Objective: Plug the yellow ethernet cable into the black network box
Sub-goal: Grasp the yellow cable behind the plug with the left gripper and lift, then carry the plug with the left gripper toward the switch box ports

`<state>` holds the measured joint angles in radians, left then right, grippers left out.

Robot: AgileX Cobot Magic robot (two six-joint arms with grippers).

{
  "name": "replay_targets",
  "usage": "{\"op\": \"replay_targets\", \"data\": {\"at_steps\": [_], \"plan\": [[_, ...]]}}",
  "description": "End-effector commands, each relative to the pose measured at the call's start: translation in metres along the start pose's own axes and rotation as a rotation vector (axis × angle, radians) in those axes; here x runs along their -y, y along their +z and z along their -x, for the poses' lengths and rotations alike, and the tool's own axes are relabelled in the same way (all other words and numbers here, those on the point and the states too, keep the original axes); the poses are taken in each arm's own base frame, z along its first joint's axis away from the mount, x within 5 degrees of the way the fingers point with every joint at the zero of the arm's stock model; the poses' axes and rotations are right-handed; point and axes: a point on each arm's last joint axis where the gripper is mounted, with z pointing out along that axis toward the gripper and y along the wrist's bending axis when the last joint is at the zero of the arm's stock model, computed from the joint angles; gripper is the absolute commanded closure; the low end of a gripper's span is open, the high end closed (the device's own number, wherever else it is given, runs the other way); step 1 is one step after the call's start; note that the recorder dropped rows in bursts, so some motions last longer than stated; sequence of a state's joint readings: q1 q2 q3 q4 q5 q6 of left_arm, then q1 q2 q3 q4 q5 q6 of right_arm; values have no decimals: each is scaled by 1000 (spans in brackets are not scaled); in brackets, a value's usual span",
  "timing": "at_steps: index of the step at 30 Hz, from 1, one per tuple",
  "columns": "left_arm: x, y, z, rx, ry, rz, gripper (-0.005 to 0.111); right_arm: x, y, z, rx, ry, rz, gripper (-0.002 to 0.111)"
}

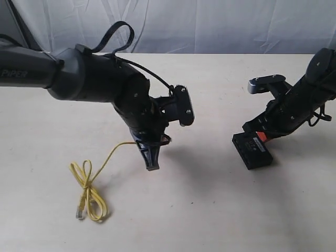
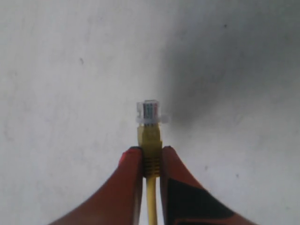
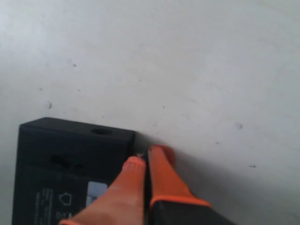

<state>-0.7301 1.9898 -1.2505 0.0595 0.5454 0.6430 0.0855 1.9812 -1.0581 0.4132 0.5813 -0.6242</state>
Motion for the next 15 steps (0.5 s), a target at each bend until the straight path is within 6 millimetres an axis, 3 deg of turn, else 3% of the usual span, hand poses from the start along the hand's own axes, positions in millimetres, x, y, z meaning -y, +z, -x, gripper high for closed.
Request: {"op": "replay_targets", "data": {"at_steps": [1,9,15], "plan": [[11,3,9,36,-53,-33,107,1,-1,-1,-7,-16,-1,109],[9,7,25,85,-175,-97,107,0,-1,0,5,20,19,109],[5,17,37,90,-174,-105,107,-1,-1,0,4,22,22,109]]}}
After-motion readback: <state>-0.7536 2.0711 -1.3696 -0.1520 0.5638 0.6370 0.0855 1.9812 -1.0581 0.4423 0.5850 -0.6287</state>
